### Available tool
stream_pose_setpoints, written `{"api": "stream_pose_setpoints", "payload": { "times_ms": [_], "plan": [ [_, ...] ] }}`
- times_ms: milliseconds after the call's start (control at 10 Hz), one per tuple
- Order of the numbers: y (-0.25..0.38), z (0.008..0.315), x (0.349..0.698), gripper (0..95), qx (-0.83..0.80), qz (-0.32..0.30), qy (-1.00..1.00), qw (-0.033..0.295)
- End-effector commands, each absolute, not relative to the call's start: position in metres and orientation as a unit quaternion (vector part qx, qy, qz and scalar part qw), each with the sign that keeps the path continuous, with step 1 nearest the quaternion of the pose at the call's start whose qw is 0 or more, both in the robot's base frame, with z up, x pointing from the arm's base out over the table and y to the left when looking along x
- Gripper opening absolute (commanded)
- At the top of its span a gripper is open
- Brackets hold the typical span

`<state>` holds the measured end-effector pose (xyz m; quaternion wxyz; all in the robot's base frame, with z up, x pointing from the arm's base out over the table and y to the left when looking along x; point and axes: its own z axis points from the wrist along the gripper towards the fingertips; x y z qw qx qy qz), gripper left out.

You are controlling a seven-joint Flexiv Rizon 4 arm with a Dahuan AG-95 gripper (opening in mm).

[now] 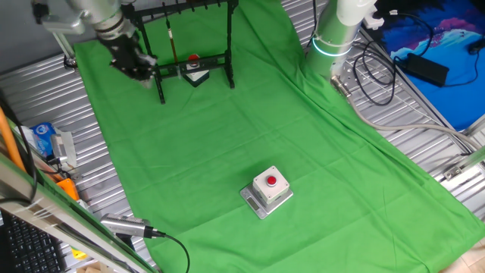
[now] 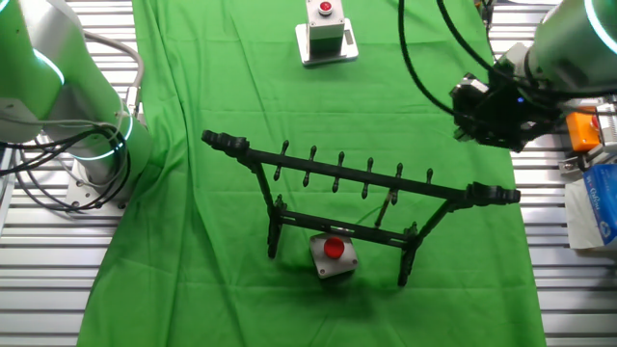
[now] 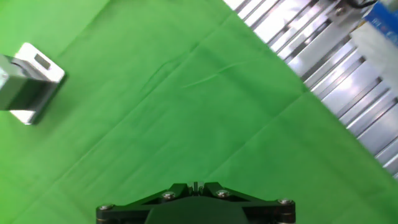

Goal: Place the brush on the pen rack

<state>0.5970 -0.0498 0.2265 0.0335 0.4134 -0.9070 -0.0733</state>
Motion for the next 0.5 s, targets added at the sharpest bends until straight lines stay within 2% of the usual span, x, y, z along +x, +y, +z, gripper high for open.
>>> {"api": "stream_pose_setpoints", "payload": {
  "times_ms": [100,500],
  "plan": [
    [-0.048,0.215,0.608,0.0,0.428,0.005,-0.901,0.074],
    [-0.046,0.204,0.613,0.0,0.429,0.006,-0.901,0.072]
  ]
}}
